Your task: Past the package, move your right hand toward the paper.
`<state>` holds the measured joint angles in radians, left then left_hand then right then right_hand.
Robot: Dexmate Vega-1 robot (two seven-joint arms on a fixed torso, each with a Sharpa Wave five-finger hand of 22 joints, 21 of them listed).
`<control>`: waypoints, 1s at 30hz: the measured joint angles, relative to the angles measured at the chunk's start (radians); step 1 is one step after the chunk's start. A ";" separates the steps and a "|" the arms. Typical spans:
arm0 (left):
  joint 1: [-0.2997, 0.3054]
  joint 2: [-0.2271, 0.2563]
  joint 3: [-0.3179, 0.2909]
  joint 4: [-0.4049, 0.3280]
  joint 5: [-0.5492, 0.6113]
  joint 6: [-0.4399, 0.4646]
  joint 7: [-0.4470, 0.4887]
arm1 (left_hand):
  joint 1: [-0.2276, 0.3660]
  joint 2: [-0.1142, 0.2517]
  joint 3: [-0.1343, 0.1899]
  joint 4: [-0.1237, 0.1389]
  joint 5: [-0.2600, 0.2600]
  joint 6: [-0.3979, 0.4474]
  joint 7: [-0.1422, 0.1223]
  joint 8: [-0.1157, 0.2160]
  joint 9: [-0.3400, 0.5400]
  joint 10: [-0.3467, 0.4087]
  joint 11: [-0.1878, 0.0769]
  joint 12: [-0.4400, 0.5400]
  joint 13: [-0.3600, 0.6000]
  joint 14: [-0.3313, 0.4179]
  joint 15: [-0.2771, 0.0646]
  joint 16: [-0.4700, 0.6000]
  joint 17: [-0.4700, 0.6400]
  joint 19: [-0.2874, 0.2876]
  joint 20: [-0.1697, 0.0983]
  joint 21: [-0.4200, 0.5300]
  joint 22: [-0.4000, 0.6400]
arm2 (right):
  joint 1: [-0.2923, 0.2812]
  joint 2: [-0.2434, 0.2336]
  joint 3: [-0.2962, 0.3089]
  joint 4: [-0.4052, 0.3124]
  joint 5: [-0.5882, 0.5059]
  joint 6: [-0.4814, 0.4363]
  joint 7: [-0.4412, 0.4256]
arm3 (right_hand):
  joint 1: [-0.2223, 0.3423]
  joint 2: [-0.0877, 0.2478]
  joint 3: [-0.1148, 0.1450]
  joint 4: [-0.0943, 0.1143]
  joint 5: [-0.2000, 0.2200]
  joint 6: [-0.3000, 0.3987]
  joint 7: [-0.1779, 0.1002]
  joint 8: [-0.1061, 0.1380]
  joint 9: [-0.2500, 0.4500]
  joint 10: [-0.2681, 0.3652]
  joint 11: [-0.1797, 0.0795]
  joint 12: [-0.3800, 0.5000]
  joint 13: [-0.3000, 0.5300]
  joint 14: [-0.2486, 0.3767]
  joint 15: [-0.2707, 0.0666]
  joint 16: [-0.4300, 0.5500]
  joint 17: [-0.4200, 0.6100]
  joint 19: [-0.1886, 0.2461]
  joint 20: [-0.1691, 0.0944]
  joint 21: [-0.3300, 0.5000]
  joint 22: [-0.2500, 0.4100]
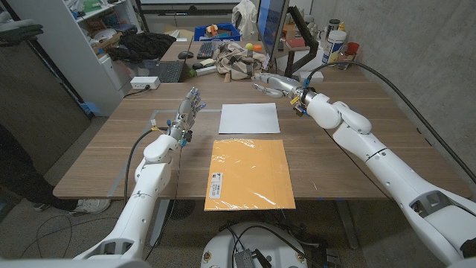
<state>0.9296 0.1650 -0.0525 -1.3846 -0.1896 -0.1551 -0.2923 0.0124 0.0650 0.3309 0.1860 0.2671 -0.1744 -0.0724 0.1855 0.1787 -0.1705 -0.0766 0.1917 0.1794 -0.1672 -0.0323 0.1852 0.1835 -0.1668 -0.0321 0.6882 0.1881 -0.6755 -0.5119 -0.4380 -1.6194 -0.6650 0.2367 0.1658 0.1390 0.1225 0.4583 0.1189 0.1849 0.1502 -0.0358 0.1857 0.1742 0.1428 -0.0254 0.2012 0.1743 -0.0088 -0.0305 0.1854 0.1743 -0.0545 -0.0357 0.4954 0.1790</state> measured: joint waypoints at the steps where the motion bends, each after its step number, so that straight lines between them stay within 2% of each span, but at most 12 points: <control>1: 0.000 0.000 0.000 0.000 0.000 0.000 0.000 | 0.000 0.000 0.000 0.000 0.000 0.003 -0.003 0.000 0.000 0.000 0.000 0.000 0.000 0.000 0.000 0.000 0.000 0.000 0.000 0.000 0.000 | 0.001 0.000 -0.001 0.000 -0.007 0.000 0.001 | 0.000 0.000 0.000 0.000 0.000 0.000 0.000 0.000 0.000 0.000 0.000 0.000 0.000 0.000 0.000 0.000 0.000 0.000 0.000 0.000 0.000; 10: 0.002 0.002 0.001 -0.002 -0.001 0.000 0.000 | 0.000 0.000 0.000 0.000 0.000 0.003 -0.003 0.000 0.000 0.000 0.000 0.000 0.000 0.000 0.000 0.000 0.000 0.000 0.000 0.000 0.000 | 0.012 0.002 -0.020 -0.010 -0.049 0.002 0.008 | 0.000 0.000 -0.004 -0.004 0.000 0.013 -0.013 0.000 0.000 0.004 -0.003 0.000 0.000 0.001 -0.001 0.000 0.000 0.000 0.000 0.000 0.000; 18: 0.004 0.005 0.001 -0.002 -0.002 0.000 0.000 | 0.000 0.000 0.000 0.000 0.000 0.003 -0.003 0.000 0.000 0.000 0.000 0.000 0.000 0.000 0.000 0.000 0.000 0.000 0.000 0.000 0.000 | 0.024 0.007 -0.036 -0.015 -0.085 0.000 0.015 | 0.005 0.005 -0.004 -0.004 0.000 0.016 -0.016 0.000 0.000 0.004 -0.003 0.000 0.000 0.006 -0.006 0.000 -0.002 0.006 0.005 -0.004 0.000; 20: 0.005 0.005 0.000 -0.003 -0.002 0.000 0.000 | 0.000 0.000 0.000 0.000 0.000 0.003 -0.003 0.000 0.000 0.000 0.000 0.000 0.000 0.000 0.000 0.000 0.000 0.000 0.000 0.000 0.000 | 0.030 0.010 -0.043 -0.015 -0.095 0.000 0.016 | 0.005 0.005 -0.004 -0.004 0.000 0.018 -0.018 0.000 0.000 0.004 -0.003 0.000 0.000 0.006 -0.006 0.000 -0.002 0.013 -0.002 -0.004 0.000; 30: 0.008 0.009 -0.003 -0.004 -0.003 0.000 0.000 | 0.000 0.000 0.000 0.000 0.000 0.003 -0.003 0.000 0.000 0.000 0.000 0.000 0.000 0.000 0.000 0.000 0.000 0.000 0.000 0.000 0.000 | 0.052 0.022 -0.068 -0.003 -0.129 0.002 0.028 | 0.009 0.009 -0.004 -0.004 0.000 0.020 -0.020 0.000 0.000 0.002 -0.005 0.000 0.000 0.006 -0.006 0.000 -0.002 0.013 -0.002 -0.004 0.000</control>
<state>0.9380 0.1739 -0.0558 -1.3888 -0.1929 -0.1552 -0.2918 0.0124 0.0650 0.3309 0.1860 0.2671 -0.1715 -0.0752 0.1855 0.1787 -0.1705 -0.0766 0.1917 0.1792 -0.1672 -0.0324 0.1852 0.1835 -0.1668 -0.0321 0.6882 0.1881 -0.6237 -0.4898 -0.5058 -1.6222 -0.7936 0.2390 0.1937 0.1483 0.1318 0.4540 0.1146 0.1849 0.1702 -0.0557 0.1856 0.1742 0.1450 -0.0300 0.2012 0.1743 -0.0033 -0.0360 0.1854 0.1721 -0.0418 -0.0375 0.4915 0.1790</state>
